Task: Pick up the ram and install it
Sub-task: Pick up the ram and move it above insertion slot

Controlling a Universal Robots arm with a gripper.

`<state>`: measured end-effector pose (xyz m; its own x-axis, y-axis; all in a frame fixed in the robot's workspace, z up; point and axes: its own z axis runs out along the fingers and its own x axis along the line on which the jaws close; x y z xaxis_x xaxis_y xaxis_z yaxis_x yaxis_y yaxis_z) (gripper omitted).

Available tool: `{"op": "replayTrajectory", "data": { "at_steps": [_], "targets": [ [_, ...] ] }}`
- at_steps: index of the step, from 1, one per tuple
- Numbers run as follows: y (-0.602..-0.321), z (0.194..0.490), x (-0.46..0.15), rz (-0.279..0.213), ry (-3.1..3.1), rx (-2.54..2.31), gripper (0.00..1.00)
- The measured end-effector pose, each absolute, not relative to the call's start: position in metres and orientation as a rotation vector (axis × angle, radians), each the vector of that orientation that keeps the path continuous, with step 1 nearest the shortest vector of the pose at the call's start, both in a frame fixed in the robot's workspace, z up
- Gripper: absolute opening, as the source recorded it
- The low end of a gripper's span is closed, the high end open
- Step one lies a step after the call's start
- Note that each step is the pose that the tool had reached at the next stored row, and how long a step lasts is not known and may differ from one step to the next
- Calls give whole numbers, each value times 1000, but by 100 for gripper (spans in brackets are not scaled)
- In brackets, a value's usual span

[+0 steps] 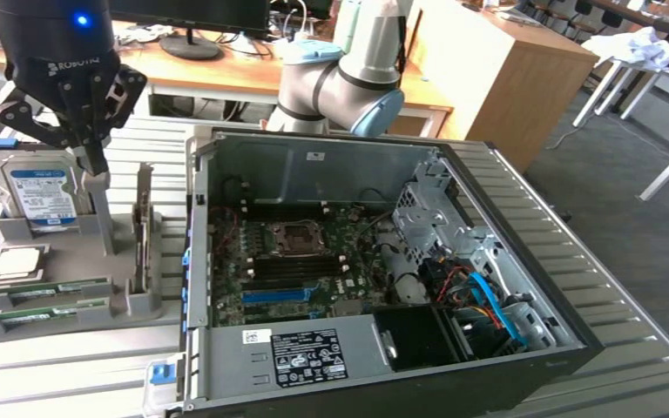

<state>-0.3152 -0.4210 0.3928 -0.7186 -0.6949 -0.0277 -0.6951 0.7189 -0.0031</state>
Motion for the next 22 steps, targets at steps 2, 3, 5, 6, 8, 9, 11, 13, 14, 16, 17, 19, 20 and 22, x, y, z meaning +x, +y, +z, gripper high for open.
{"op": "replayTrajectory", "data": {
  "at_steps": [2,3,5,6,8,9,11,13,14,16,17,19,20,22],
  "targets": [
    [-421,393,-315,12,2877,-1193,10],
    [-421,393,-315,12,2872,-1206,10],
    [-421,393,-315,13,2861,-1232,10],
    [-421,393,-315,13,2855,-1245,10],
    [-421,393,-315,13,2843,-1272,10],
    [-421,393,-315,13,2837,-1286,10],
    [-421,393,-315,14,2825,-1312,10],
    [-421,393,-315,14,2813,-1338,10],
    [-422,393,-315,14,2807,-1351,10],
    [-422,393,-315,15,2794,-1379,10],
    [-422,393,-315,15,2787,-1393,10],
    [-422,393,-315,15,2773,-1420,10],
    [-422,393,-315,16,2766,-1434,10],
    [-422,393,-315,16,2751,-1462,10]
  ]
}}
